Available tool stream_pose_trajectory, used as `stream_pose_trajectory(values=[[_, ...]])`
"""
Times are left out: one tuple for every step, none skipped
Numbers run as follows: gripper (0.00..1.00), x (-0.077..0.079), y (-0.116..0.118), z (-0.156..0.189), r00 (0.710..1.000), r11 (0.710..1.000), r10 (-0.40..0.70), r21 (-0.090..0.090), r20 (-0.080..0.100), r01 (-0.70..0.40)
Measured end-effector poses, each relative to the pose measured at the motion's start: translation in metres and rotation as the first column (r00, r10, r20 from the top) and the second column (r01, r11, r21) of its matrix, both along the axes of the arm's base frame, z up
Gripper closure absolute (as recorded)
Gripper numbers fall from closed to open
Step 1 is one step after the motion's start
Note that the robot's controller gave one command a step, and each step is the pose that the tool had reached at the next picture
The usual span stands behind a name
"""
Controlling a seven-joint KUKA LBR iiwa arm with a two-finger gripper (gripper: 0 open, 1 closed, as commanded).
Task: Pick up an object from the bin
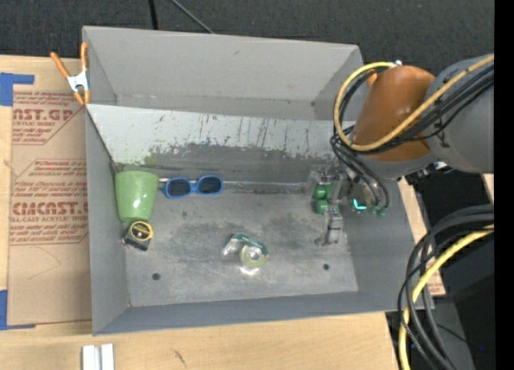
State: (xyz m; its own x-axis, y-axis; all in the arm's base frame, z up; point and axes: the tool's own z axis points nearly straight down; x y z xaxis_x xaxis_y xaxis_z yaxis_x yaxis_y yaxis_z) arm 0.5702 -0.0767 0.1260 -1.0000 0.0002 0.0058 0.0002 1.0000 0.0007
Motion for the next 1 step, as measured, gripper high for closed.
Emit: stream_pose_trajectory(values=[[0.0, -0.0296, -0.0773, -0.0369, 0.999, 0.999, 0.048, -0.003, 0.002, -0.048]])
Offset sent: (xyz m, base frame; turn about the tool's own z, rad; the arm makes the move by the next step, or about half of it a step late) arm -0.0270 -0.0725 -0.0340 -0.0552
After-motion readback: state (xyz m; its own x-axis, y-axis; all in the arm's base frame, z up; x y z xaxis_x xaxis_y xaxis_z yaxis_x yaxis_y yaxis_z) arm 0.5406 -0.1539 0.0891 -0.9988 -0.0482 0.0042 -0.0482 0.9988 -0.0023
